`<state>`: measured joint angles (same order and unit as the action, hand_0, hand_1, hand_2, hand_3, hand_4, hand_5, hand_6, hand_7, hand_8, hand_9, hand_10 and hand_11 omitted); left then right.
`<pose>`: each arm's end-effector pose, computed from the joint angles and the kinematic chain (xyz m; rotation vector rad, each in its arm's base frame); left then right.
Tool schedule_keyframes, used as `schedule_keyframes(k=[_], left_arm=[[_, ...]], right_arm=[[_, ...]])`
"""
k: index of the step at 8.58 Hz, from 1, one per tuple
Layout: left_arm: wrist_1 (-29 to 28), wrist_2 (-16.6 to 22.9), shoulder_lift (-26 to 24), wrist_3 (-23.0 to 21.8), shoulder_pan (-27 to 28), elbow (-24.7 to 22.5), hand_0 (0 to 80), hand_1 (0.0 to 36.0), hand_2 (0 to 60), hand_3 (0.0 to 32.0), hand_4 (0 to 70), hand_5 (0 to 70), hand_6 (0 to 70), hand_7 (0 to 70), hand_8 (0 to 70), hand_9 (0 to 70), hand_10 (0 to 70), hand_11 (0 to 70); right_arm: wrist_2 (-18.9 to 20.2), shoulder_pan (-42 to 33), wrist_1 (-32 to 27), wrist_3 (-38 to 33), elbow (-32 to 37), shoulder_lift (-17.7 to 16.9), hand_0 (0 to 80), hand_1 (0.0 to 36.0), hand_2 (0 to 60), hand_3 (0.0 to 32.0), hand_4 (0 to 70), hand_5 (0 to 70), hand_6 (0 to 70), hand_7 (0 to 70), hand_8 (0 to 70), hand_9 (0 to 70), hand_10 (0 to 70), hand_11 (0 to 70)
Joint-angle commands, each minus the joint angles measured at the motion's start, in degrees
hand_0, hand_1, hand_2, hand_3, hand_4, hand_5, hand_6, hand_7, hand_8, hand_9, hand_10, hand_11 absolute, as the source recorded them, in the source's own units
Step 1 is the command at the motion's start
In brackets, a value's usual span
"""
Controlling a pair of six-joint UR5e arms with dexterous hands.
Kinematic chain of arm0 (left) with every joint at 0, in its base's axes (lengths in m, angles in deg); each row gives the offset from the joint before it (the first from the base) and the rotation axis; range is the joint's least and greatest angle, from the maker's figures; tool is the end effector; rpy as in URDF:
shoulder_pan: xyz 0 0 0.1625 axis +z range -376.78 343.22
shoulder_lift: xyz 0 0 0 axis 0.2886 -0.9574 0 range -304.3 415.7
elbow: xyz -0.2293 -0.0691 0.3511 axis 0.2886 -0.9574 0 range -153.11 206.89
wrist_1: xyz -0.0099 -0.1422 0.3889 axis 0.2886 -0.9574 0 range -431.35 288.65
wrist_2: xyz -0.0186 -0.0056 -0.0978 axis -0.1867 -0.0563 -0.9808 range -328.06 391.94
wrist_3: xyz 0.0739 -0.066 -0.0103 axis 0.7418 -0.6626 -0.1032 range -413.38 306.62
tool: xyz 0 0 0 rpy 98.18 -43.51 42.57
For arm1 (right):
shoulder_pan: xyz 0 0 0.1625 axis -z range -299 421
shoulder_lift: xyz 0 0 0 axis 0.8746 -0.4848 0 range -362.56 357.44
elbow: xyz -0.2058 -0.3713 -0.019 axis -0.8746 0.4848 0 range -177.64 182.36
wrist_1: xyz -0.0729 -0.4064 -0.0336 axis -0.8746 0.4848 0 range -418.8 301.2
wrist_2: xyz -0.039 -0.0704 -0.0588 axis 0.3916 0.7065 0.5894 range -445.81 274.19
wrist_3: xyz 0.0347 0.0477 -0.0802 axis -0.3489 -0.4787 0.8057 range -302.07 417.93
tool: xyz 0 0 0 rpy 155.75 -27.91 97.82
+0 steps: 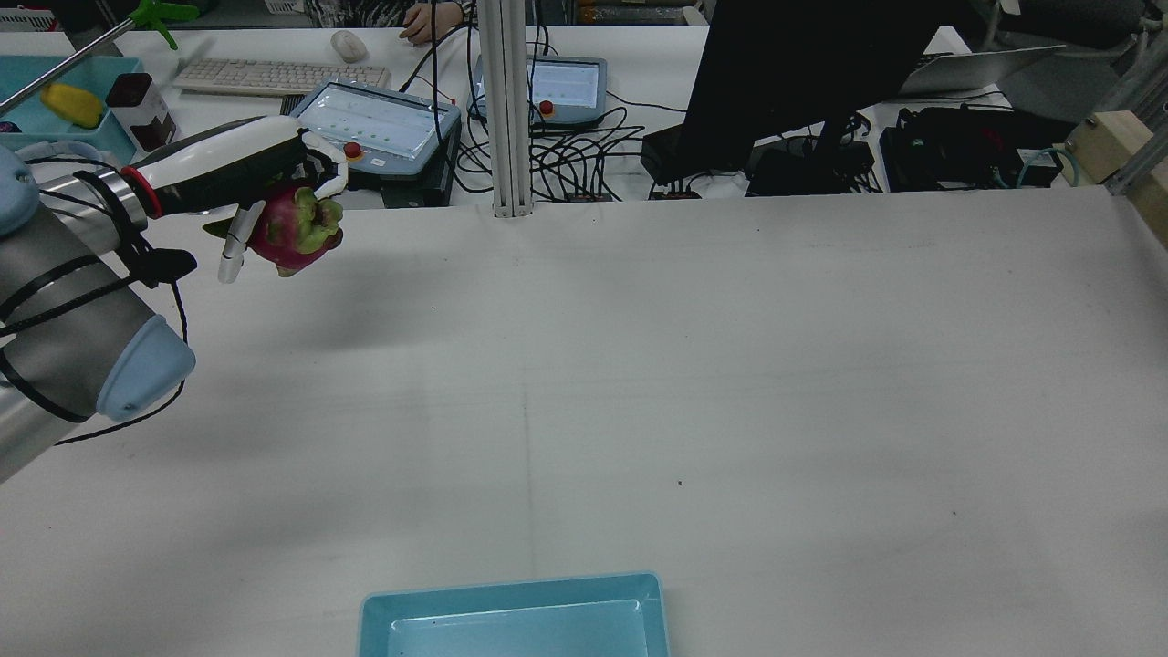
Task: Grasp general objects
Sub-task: 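Lift the dragon fruit off the table with the left hand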
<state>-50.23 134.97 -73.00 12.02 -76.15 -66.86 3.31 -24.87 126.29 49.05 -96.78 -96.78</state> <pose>0.2519 -0.6431 0.2870 0.4494 1.9575 -0.7450 0.1014 -0.4674 0.6526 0.2292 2.1581 -2.1744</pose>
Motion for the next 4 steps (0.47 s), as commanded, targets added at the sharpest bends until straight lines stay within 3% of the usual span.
schedule_keyframes(k=[1, 2, 4], left_arm=[[5.92, 14.27, -0.85, -10.35, -0.31, -14.32, 80.0, 36.0, 60.0, 0.0, 70.0, 70.0, 70.0, 70.0, 70.0, 70.0, 70.0, 70.0], [7.96, 16.83, -0.85, -11.33, 2.04, -17.75, 80.0, 35.9, 60.0, 0.0, 70.0, 70.0, 70.0, 70.0, 70.0, 70.0, 70.0, 70.0], [11.91, 17.56, -0.85, -11.25, 10.20, -22.77, 80.0, 35.3, 60.0, 0.0, 70.0, 70.0, 70.0, 70.0, 70.0, 70.0, 70.0, 70.0]], right_arm=[[0.00, 0.00, 0.00, 0.00, 0.00, 0.00, 0.0, 0.0, 0.0, 0.0, 0.0, 0.0, 0.0, 0.0, 0.0, 0.0, 0.0, 0.0], [0.00, 0.00, -0.09, 0.00, 0.09, 0.00, 0.0, 0.0, 0.0, 0.0, 0.0, 0.0, 0.0, 0.0, 0.0, 0.0, 0.0, 0.0], [0.00, 0.00, -0.09, 0.00, 0.09, 0.00, 0.0, 0.0, 0.0, 0.0, 0.0, 0.0, 0.0, 0.0, 0.0, 0.0, 0.0, 0.0]])
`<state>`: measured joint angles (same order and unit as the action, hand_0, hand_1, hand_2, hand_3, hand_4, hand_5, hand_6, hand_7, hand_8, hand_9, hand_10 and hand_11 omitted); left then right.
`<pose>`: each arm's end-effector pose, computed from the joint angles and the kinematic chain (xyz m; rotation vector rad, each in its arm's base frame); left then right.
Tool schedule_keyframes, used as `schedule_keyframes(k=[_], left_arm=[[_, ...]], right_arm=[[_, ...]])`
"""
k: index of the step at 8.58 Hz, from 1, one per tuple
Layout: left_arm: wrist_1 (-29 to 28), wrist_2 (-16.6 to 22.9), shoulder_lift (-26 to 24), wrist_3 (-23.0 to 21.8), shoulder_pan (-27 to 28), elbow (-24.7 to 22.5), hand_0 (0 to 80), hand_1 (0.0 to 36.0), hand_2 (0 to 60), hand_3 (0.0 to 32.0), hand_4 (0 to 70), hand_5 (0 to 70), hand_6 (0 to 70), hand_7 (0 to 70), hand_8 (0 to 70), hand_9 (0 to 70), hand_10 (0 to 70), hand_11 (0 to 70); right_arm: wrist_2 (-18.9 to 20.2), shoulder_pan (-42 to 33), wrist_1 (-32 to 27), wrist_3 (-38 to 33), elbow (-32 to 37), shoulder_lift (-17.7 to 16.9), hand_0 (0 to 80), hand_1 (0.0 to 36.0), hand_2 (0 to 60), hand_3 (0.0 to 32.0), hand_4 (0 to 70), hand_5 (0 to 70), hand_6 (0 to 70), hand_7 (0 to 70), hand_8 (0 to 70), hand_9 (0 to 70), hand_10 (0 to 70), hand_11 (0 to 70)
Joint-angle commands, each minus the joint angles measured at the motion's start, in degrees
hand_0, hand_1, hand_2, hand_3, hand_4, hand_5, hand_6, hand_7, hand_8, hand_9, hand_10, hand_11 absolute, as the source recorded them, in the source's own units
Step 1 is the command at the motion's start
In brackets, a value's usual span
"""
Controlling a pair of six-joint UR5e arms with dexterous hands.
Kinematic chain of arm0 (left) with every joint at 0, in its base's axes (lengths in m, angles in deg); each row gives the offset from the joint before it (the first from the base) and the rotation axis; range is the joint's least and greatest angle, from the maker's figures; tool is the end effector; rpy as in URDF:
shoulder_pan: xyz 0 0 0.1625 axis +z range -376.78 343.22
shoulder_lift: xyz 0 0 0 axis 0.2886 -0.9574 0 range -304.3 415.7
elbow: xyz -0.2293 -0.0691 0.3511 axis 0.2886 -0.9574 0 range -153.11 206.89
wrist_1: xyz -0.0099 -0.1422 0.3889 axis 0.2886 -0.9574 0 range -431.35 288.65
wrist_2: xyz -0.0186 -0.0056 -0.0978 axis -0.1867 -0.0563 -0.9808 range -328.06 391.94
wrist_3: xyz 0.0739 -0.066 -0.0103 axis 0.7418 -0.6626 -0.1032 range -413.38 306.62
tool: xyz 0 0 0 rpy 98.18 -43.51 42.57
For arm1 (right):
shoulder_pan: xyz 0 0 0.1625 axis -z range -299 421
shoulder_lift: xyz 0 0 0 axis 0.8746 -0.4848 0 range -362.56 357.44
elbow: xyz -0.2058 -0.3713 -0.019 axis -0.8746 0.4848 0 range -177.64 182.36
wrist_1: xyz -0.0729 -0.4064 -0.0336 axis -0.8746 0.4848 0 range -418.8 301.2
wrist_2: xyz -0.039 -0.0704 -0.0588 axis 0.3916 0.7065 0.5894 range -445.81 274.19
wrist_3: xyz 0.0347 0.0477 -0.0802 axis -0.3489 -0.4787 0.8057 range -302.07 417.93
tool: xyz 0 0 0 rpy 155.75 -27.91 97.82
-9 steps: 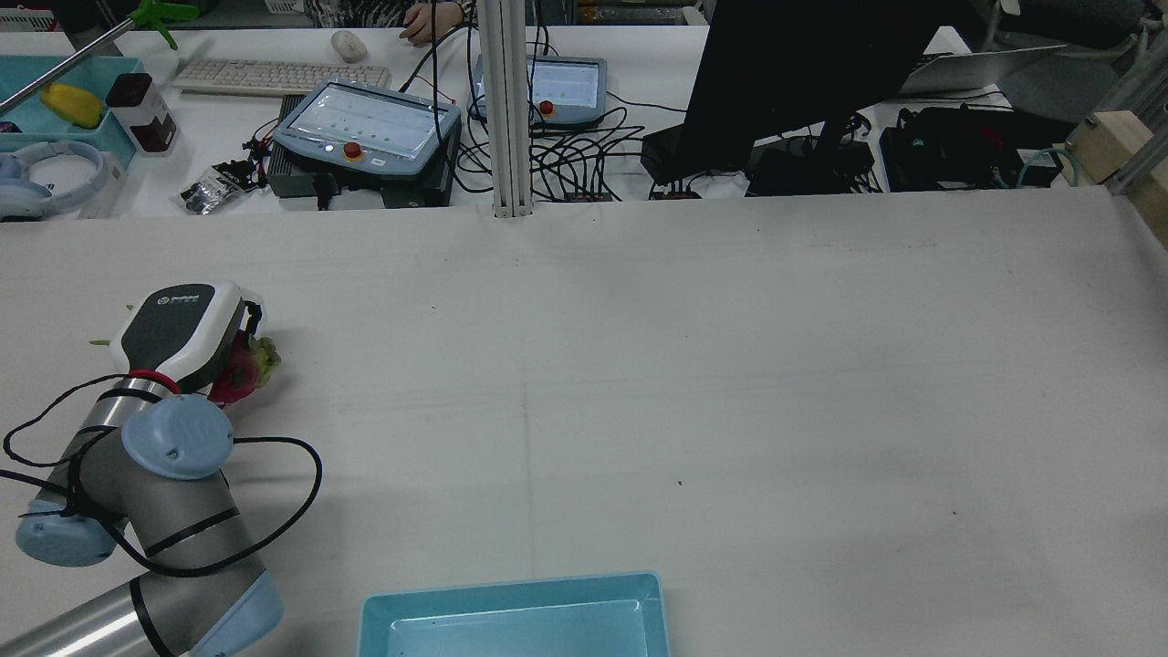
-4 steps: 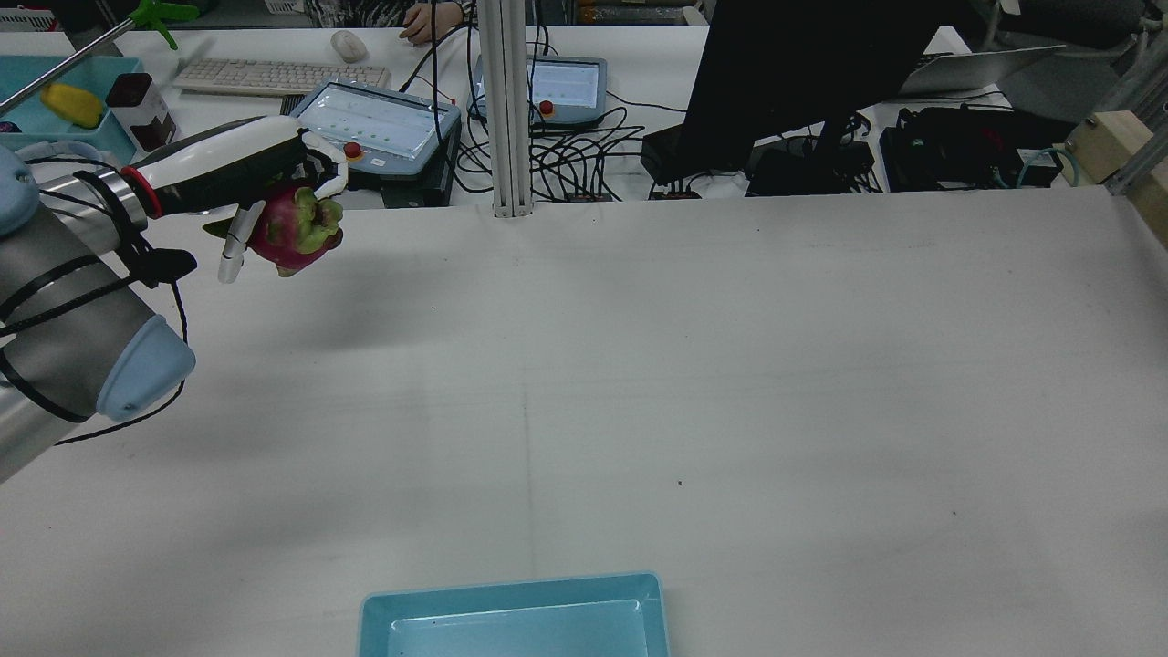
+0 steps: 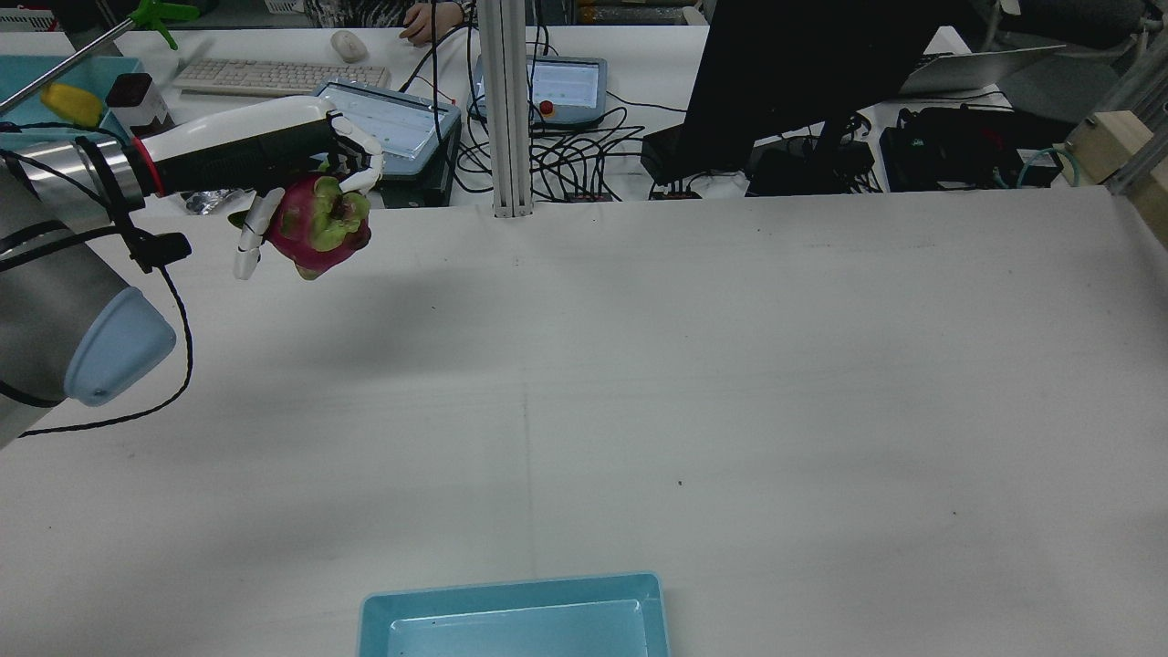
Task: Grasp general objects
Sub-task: 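Lift the dragon fruit off the table with the left hand, then carry the dragon fruit toward the blue tray and lower it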
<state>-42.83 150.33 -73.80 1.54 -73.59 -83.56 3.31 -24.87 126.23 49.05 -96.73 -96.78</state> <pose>0.2529 -0.5437 0.1903 0.1015 2.0780 -0.4680 0.1014 -0.4674 0.6530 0.2292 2.1583 -2.1742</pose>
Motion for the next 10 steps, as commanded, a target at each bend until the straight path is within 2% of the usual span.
schedule_keyframes(k=[1, 5, 6, 7, 9, 10], left_arm=[[5.14, 2.20, -0.05, -0.77, 10.21, -7.14, 80.0, 35.6, 60.0, 0.0, 70.0, 70.0, 70.0, 70.0, 70.0, 70.0, 70.0, 70.0], [6.20, 0.97, -0.05, -1.04, 23.73, -11.62, 80.0, 36.0, 60.0, 0.0, 70.0, 70.0, 70.0, 70.0, 70.0, 70.0, 70.0, 70.0], [6.11, 0.88, 0.12, -1.04, 24.98, -13.11, 80.0, 36.0, 60.0, 0.0, 70.0, 70.0, 70.0, 70.0, 70.0, 70.0, 70.0, 70.0], [6.20, 0.45, 0.65, -1.04, 25.08, -16.78, 80.0, 36.0, 60.0, 0.0, 70.0, 70.0, 70.0, 70.0, 70.0, 70.0, 70.0, 70.0], [6.81, 0.44, 2.31, -0.95, 25.26, -17.61, 80.0, 34.4, 57.7, 0.0, 70.0, 70.0, 70.0, 70.0, 70.0, 70.0, 70.0, 70.0], [6.81, 0.44, 3.45, -0.86, 25.70, -17.69, 79.5, 25.0, 28.1, 0.0, 70.0, 70.0, 70.0, 70.0, 60.5, 70.0, 63.4, 70.0]], right_arm=[[0.00, 0.00, -0.03, 0.00, 0.03, 0.00, 0.0, 0.0, 0.0, 0.0, 0.0, 0.0, 0.0, 0.0, 0.0, 0.0, 0.0, 0.0], [0.00, 0.00, -0.03, 0.00, 0.03, 0.00, 0.0, 0.0, 0.0, 0.0, 0.0, 0.0, 0.0, 0.0, 0.0, 0.0, 0.0, 0.0], [0.00, 0.08, -0.03, -0.09, 0.12, 0.00, 0.0, 0.0, 0.0, 0.0, 0.0, 0.0, 0.0, 0.0, 0.0, 0.0, 0.0, 0.0], [0.00, 0.09, -0.03, -0.09, 0.12, 0.00, 0.0, 0.0, 0.0, 0.0, 0.0, 0.0, 0.0, 0.0, 0.0, 0.0, 0.0, 0.0], [0.00, 0.00, -0.03, 0.00, 0.12, 0.00, 0.0, 0.0, 0.0, 0.0, 0.0, 0.0, 0.0, 0.0, 0.0, 0.0, 0.0, 0.0], [0.00, 0.00, -0.03, -0.09, 0.03, 0.00, 0.0, 0.0, 0.0, 0.0, 0.0, 0.0, 0.0, 0.0, 0.0, 0.0, 0.0, 0.0]])
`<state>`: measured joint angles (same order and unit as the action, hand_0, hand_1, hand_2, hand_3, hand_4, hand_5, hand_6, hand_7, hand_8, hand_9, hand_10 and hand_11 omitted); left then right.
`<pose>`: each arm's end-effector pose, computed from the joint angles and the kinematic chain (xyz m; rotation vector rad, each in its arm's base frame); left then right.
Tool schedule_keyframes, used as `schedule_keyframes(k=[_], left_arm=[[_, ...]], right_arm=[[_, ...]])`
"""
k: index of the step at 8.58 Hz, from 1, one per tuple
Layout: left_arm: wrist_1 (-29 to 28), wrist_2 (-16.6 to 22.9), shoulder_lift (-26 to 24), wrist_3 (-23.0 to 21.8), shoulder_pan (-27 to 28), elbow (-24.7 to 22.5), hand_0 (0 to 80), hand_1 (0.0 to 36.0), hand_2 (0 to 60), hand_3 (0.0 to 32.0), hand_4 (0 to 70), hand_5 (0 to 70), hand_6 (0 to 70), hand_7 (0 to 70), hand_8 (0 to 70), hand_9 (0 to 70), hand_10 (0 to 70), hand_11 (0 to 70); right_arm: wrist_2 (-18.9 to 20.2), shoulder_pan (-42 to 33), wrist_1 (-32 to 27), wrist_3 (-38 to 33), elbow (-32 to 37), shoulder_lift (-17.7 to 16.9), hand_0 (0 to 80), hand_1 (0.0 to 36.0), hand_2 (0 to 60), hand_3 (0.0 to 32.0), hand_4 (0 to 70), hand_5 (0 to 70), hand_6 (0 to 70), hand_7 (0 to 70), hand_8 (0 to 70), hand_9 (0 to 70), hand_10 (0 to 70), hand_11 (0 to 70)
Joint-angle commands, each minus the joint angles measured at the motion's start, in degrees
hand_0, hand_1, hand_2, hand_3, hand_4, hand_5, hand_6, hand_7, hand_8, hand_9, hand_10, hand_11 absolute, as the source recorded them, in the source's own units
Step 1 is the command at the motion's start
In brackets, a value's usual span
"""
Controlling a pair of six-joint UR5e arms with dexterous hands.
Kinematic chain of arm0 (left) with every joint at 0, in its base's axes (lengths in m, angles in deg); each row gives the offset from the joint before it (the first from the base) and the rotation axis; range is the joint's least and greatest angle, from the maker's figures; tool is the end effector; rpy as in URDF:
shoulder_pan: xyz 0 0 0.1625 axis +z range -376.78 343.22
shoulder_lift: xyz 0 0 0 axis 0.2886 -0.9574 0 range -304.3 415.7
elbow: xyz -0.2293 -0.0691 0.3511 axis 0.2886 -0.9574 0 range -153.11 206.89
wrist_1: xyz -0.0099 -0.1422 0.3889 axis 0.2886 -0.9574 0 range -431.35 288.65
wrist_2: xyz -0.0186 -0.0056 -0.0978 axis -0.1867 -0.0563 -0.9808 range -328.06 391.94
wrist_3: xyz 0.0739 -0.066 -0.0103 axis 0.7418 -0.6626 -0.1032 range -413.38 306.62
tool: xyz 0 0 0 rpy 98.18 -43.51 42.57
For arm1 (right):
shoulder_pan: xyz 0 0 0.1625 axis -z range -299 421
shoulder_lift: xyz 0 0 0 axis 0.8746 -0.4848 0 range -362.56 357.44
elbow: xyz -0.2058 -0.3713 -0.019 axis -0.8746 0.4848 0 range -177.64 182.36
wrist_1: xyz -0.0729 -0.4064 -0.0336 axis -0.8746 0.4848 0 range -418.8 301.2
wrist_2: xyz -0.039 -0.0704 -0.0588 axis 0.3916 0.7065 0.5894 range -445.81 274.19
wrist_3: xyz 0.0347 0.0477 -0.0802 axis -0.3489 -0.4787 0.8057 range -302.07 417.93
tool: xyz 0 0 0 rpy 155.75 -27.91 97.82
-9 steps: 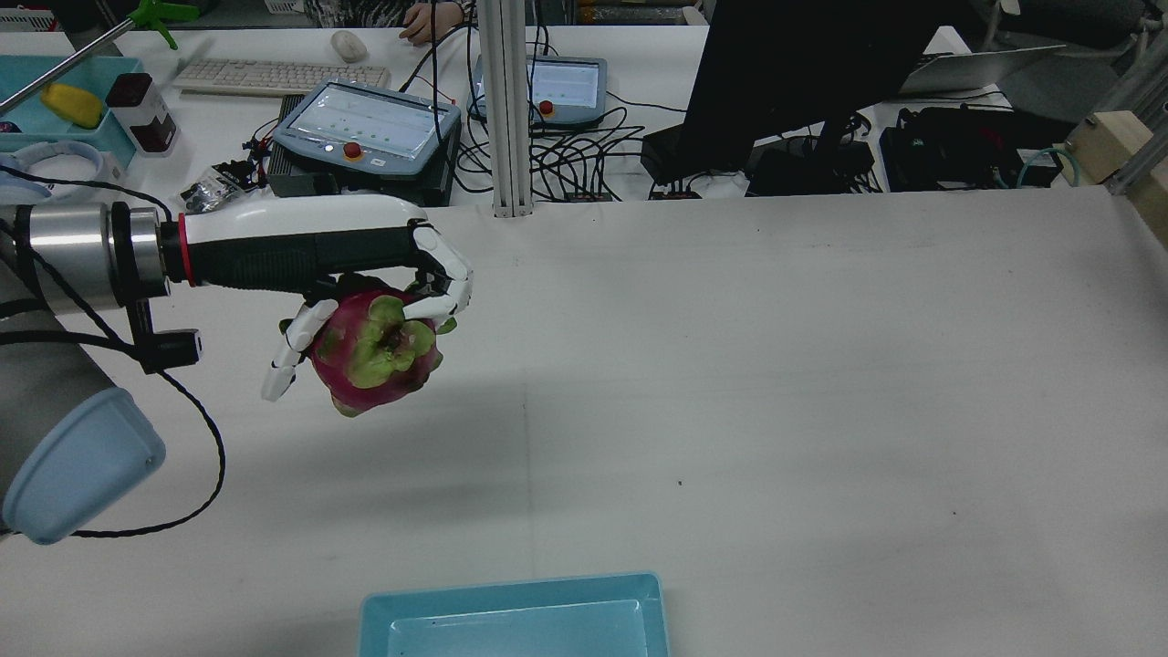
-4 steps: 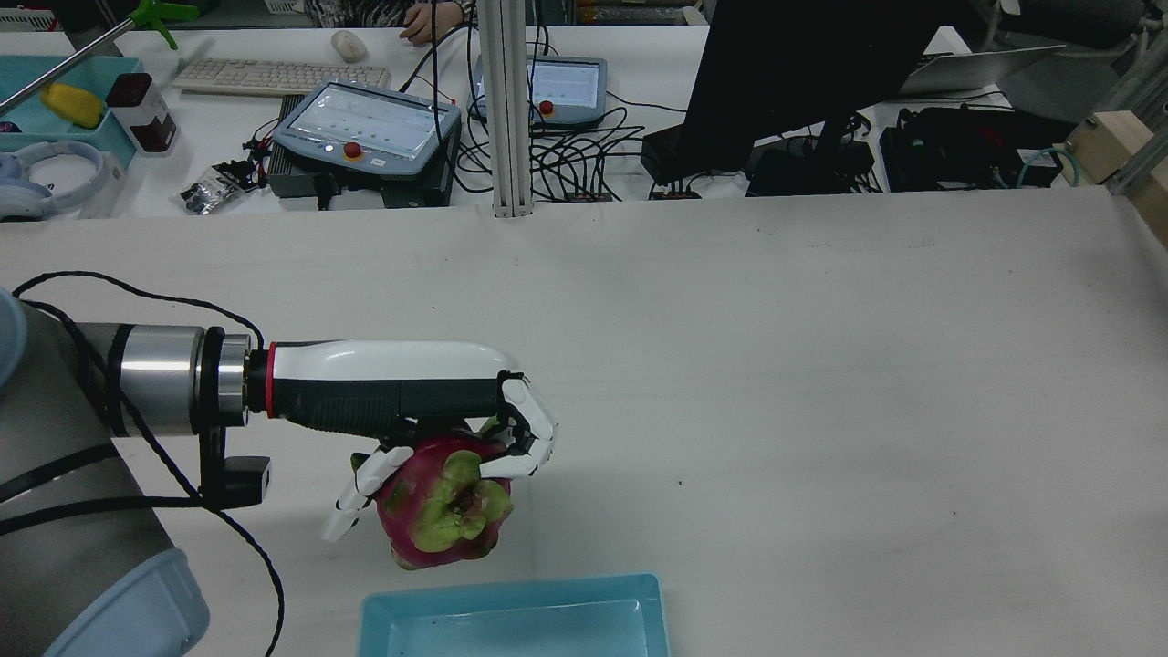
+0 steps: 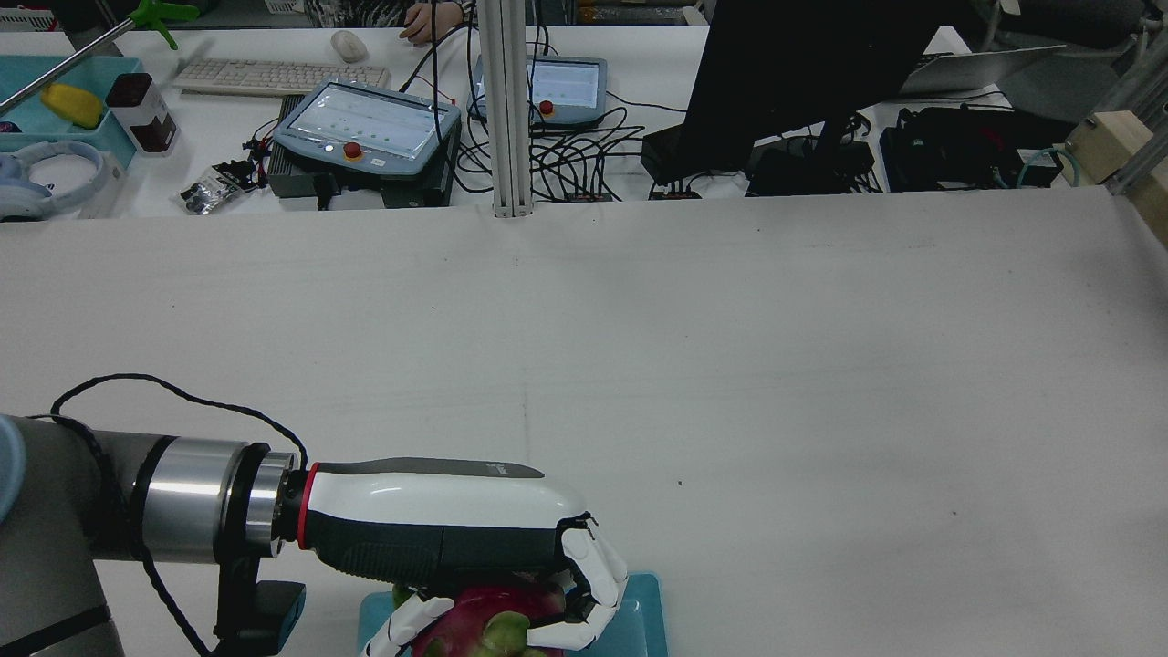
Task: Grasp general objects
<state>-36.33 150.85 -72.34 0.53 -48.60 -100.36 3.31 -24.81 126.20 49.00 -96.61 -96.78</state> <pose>0.3735 -0.3320 0.1376 -0.3379 2.1475 -0.0973 0.1009 -0.4674 0.6539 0.2311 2.1564 -2.1760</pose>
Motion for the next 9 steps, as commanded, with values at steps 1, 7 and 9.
schedule_keyframes(k=[1, 7, 9], left_arm=[[0.32, -0.07, 2.88, 0.32, 1.67, -0.89, 71.7, 18.7, 13.9, 0.0, 67.3, 70.0, 54.8, 70.0, 50.6, 63.0, 49.8, 70.0], [0.23, -0.77, 4.11, 0.94, 2.03, -0.89, 53.6, 6.1, 0.0, 5.0, 22.9, 68.6, 8.3, 14.5, 7.6, 9.9, 6.8, 10.9], [-0.30, -0.95, 6.74, 0.68, 0.55, -0.28, 55.9, 8.5, 0.0, 6.0, 20.5, 70.0, 8.9, 18.6, 8.8, 11.5, 9.0, 14.3]], right_arm=[[0.00, -0.06, 0.00, -0.03, 0.01, 0.00, 0.0, 0.0, 0.0, 0.0, 0.0, 0.0, 0.0, 0.0, 0.0, 0.0, 0.0, 0.0], [0.00, -0.06, 0.00, -0.03, 0.01, 0.00, 0.0, 0.0, 0.0, 0.0, 0.0, 0.0, 0.0, 0.0, 0.0, 0.0, 0.0, 0.0], [0.00, -0.06, 0.00, -0.03, 0.09, 0.00, 0.0, 0.0, 0.0, 0.0, 0.0, 0.0, 0.0, 0.0, 0.0, 0.0, 0.0, 0.0]])
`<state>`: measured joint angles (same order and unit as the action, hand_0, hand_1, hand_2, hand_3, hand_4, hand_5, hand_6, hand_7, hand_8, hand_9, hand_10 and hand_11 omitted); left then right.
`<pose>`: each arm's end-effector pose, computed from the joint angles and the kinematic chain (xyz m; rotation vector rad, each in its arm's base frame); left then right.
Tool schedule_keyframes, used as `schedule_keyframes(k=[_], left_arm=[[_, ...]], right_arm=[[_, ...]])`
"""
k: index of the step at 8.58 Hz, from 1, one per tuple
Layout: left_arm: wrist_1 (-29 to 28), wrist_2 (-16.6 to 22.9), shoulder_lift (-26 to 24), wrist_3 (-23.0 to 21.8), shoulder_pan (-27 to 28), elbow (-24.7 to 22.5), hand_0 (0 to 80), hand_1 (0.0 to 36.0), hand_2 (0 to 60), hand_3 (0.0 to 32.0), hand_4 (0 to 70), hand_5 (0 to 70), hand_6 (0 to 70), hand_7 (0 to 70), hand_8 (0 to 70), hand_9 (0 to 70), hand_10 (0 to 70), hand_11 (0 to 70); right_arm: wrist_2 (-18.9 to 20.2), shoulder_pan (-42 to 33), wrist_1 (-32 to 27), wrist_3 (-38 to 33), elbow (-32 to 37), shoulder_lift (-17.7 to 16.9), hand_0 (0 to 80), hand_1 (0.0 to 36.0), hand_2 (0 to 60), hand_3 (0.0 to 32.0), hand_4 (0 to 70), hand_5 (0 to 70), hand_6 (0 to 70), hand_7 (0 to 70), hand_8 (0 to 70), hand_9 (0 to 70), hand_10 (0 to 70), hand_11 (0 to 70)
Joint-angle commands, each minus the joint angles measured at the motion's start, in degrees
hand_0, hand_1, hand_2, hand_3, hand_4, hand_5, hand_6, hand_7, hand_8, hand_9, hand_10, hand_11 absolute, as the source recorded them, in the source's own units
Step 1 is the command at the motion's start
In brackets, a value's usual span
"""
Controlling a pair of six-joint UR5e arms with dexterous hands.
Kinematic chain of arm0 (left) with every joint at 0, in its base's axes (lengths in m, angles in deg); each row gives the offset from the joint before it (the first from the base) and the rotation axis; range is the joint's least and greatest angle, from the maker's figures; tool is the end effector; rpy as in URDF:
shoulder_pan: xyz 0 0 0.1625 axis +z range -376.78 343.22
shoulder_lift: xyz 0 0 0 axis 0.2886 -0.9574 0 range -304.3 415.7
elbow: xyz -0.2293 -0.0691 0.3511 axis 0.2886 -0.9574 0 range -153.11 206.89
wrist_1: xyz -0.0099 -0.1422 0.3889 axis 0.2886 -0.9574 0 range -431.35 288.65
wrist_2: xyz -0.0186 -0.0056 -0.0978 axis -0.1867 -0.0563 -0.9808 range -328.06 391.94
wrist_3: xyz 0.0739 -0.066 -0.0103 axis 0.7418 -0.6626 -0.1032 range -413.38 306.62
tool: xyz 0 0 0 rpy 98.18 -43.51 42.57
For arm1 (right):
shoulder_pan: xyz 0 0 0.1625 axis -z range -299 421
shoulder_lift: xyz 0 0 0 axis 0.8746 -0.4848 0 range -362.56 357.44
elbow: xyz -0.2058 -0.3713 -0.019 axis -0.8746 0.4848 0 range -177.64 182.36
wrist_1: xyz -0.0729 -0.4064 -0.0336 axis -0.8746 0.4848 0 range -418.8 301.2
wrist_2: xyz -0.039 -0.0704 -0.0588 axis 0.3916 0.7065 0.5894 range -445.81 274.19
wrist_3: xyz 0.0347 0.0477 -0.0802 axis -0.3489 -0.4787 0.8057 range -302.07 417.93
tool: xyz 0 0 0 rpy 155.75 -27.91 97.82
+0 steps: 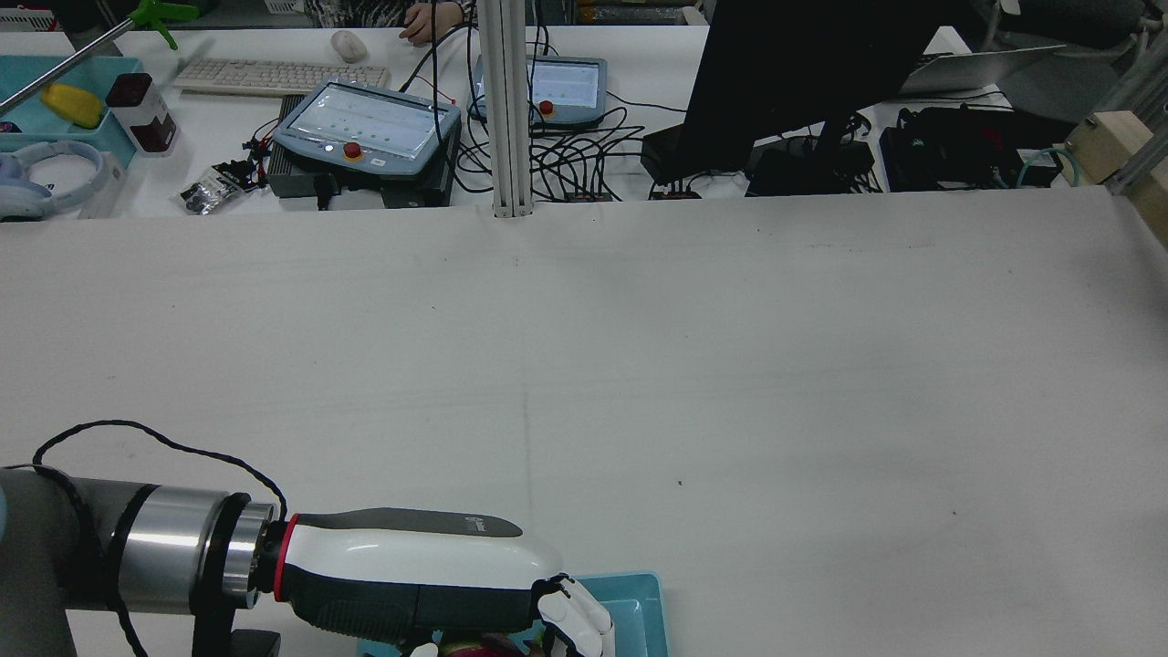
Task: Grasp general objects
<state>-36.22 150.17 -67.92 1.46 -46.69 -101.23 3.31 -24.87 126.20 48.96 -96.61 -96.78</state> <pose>0.3801 -0.3181 0.1717 -0.3629 2.0953 -0.1234 0.1014 -0.4673 0.6539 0.2306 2.1556 -2.1751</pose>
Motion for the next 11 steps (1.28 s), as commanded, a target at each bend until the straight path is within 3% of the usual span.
schedule_keyframes(k=[1, 2, 3, 4, 5, 6, 7, 8, 9, 10, 11], left_arm=[[-1.89, 0.07, 3.72, -0.69, -4.34, 2.94, 55.0, 6.9, 0.0, 4.2, 19.8, 68.6, 8.8, 19.5, 12.0, 11.5, 8.3, 13.0], [-3.82, 0.60, 4.17, -1.39, -11.50, 5.84, 52.0, 2.2, 0.0, 0.0, 24.2, 70.0, 13.1, 27.0, 20.6, 15.7, 10.2, 15.1], [-8.62, 1.65, 4.18, -4.53, -20.54, 10.13, 55.0, 6.4, 0.0, 0.0, 29.3, 69.1, 16.8, 29.8, 22.3, 16.8, 11.2, 16.8], [-13.98, 1.83, 3.65, -6.21, -27.85, 18.26, 59.2, 10.3, 0.0, 0.0, 34.8, 64.5, 19.9, 30.6, 23.6, 17.2, 11.8, 17.9], [-17.86, 1.75, 1.82, -7.45, -31.14, 25.22, 62.3, 11.9, 0.0, 0.0, 40.5, 65.6, 24.6, 33.2, 26.0, 18.8, 12.6, 19.1], [-20.07, 0.96, -0.81, -7.63, -33.87, 31.20, 62.1, 11.3, 0.0, 0.0, 44.5, 67.5, 28.1, 34.3, 27.3, 19.5, 12.8, 19.4], [-22.71, -0.53, -1.70, -8.59, -35.81, 35.44, 63.6, 11.9, 0.0, 0.0, 47.3, 70.0, 30.3, 34.9, 27.7, 19.1, 12.2, 18.4], [-27.69, -6.72, -1.36, -11.13, -38.18, 39.40, 70.0, 15.2, 0.0, 0.0, 49.8, 70.0, 33.5, 35.8, 26.6, 18.7, 11.8, 18.1], [-33.66, -12.44, -0.06, -15.33, -39.51, 45.27, 68.3, 15.3, 0.0, 0.0, 49.3, 70.0, 33.0, 34.6, 26.2, 17.2, 10.4, 16.1], [-34.68, -14.84, -0.04, -15.37, -40.83, 48.29, 65.7, 14.8, 0.0, 0.0, 48.3, 70.0, 32.7, 34.7, 26.0, 16.0, 9.2, 14.4], [-35.99, -20.00, 0.22, -15.63, -40.84, 51.97, 64.1, 14.6, 0.0, 0.0, 48.1, 70.0, 33.3, 33.7, 24.7, 13.7, 8.0, 12.5]], right_arm=[[0.00, 0.09, 0.00, 0.00, 0.09, 0.00, 0.0, 0.0, 0.0, 0.0, 0.0, 0.0, 0.0, 0.0, 0.0, 0.0, 0.0, 0.0], [0.00, 0.00, 0.00, 0.00, 0.09, 0.00, 0.0, 0.0, 0.0, 0.0, 0.0, 0.0, 0.0, 0.0, 0.0, 0.0, 0.0, 0.0], [0.00, 0.09, 0.00, 0.00, 0.09, 0.00, 0.0, 0.0, 0.0, 0.0, 0.0, 0.0, 0.0, 0.0, 0.0, 0.0, 0.0, 0.0], [0.00, 0.09, 0.00, 0.00, 0.09, 0.00, 0.0, 0.0, 0.0, 0.0, 0.0, 0.0, 0.0, 0.0, 0.0, 0.0, 0.0, 0.0], [0.00, 0.09, 0.00, 0.00, 0.09, 0.00, 0.0, 0.0, 0.0, 0.0, 0.0, 0.0, 0.0, 0.0, 0.0, 0.0, 0.0, 0.0], [0.00, 0.09, 0.00, 0.00, 0.09, 0.00, 0.0, 0.0, 0.0, 0.0, 0.0, 0.0, 0.0, 0.0, 0.0, 0.0, 0.0, 0.0], [0.00, 0.09, 0.00, 0.00, 0.09, 0.00, 0.0, 0.0, 0.0, 0.0, 0.0, 0.0, 0.0, 0.0, 0.0, 0.0, 0.0, 0.0], [0.00, 0.09, 0.00, 0.00, 0.09, 0.00, 0.0, 0.0, 0.0, 0.0, 0.0, 0.0, 0.0, 0.0, 0.0, 0.0, 0.0, 0.0], [0.00, 0.09, 0.00, 0.00, 0.09, 0.00, 0.0, 0.0, 0.0, 0.0, 0.0, 0.0, 0.0, 0.0, 0.0, 0.0, 0.0, 0.0], [0.00, 0.09, 0.00, 0.00, 0.09, 0.00, 0.0, 0.0, 0.0, 0.0, 0.0, 0.0, 0.0, 0.0, 0.0, 0.0, 0.0, 0.0], [0.00, 0.09, 0.00, 0.00, 0.09, 0.00, 0.0, 0.0, 0.0, 0.0, 0.0, 0.0, 0.0, 0.0, 0.0, 0.0, 0.0, 0.0]])
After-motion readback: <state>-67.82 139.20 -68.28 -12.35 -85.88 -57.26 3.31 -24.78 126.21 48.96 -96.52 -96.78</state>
